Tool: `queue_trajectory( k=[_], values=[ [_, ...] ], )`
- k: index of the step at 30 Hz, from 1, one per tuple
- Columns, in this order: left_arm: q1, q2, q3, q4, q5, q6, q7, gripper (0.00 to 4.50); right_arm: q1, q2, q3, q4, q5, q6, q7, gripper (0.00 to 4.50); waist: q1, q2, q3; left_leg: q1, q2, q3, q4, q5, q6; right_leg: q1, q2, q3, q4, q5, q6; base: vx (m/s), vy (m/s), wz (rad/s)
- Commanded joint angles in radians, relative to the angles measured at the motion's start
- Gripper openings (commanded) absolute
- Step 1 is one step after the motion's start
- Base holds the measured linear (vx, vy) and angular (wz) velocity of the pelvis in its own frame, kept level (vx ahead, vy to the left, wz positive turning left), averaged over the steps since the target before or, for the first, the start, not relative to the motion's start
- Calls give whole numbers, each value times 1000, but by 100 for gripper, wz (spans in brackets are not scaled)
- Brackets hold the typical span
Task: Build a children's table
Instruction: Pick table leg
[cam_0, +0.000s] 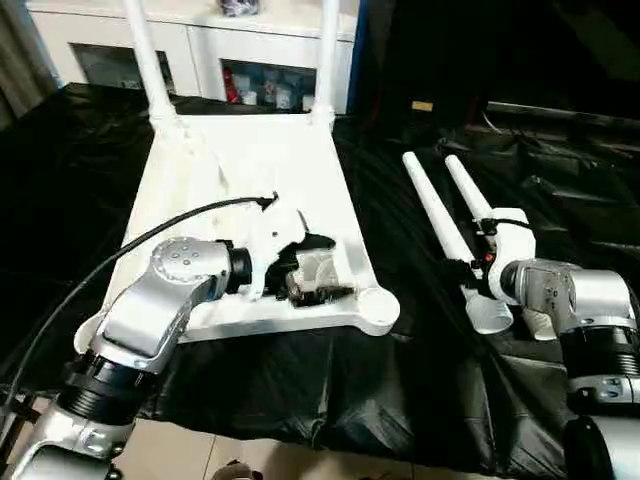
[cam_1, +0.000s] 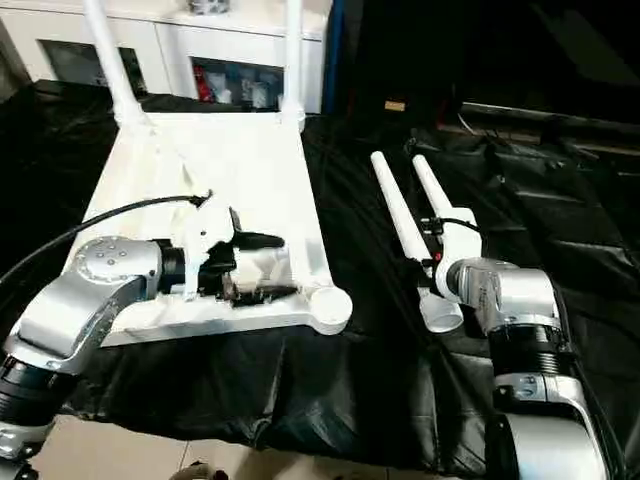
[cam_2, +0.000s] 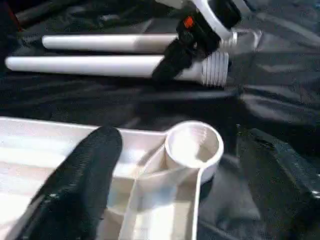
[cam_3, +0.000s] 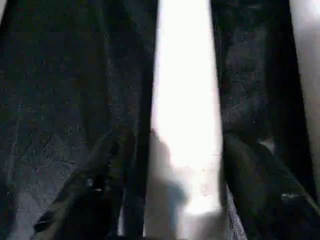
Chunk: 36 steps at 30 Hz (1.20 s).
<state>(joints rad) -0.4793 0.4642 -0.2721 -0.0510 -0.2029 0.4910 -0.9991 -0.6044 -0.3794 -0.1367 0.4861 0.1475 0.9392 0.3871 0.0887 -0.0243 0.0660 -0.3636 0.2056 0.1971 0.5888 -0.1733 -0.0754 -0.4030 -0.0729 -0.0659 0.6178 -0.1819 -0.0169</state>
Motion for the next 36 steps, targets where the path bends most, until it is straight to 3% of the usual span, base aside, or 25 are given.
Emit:
queue_trajectory(
  k=[1,12,19,20,23,25,26,27,28,32,36],
  values=[
    [-9,7,-16,-12,2,9,-13,446,5,-8,6,44,3,33,5,265,-2,10,-75,17,19,-11,-60,-174,-40,50,-56,47,-70,-200,-175,0,0,0],
    [-19,16,-27,3,16,9,-9,450,-4,-5,-17,117,12,5,0,188,-2,10,-77,14,17,-12,-58,-175,-43,52,-56,45,-70,-194,-182,0,0,0],
    [-54,-33,26,63,22,-4,79,450,-9,6,-78,137,44,-26,-32,184,-3,11,-71,25,15,-13,-61,-248,-53,47,-55,43,-87,-308,-153,0,0,0],
    [-87,-78,59,112,22,6,152,450,-12,16,-111,111,74,-39,-24,184,-3,17,-73,25,15,-15,-60,-249,-55,48,-55,43,-86,-302,-154,0,0,0],
    [-136,-150,106,178,21,27,268,450,-13,48,-167,60,139,-71,5,184,-3,13,-76,18,15,-16,-59,-240,-46,53,-55,41,-85,-277,-153,0,0,0],
    [-187,-241,169,234,-17,71,380,450,-4,112,-242,-14,240,-132,47,184,-2,14,-80,14,14,-14,-56,-222,-31,57,-58,42,-81,-237,-167,0,0,0],
    [-197,-259,182,245,-29,83,399,450,0,126,-255,-32,263,-145,61,184,0,8,-82,10,14,-16,-55,-202,-14,60,-60,39,-81,-230,-167,0,0,0],
    [-200,-264,186,247,-34,88,402,450,2,129,-255,-38,268,-147,66,183,1,8,-84,6,13,-17,-55,-184,-7,63,-62,38,-79,-222,-169,0,0,0],
    [-229,-312,230,277,-83,122,438,450,25,164,-259,-111,326,-159,127,183,6,9,-86,5,12,-11,-49,-134,16,59,-56,41,-75,-163,-182,0,0,0],
    [-307,-421,332,355,-189,182,503,450,97,240,-222,-324,482,-129,292,182,10,10,-89,-2,16,-15,-50,-97,65,62,-57,36,-68,-90,-208,0,0,0],
    [-325,-466,371,342,-254,212,496,450,127,254,-179,-371,495,-130,332,182,16,12,-89,5,19,-15,-49,-101,64,57,-60,35,-71,-99,-226,0,0,0]
  ],
)
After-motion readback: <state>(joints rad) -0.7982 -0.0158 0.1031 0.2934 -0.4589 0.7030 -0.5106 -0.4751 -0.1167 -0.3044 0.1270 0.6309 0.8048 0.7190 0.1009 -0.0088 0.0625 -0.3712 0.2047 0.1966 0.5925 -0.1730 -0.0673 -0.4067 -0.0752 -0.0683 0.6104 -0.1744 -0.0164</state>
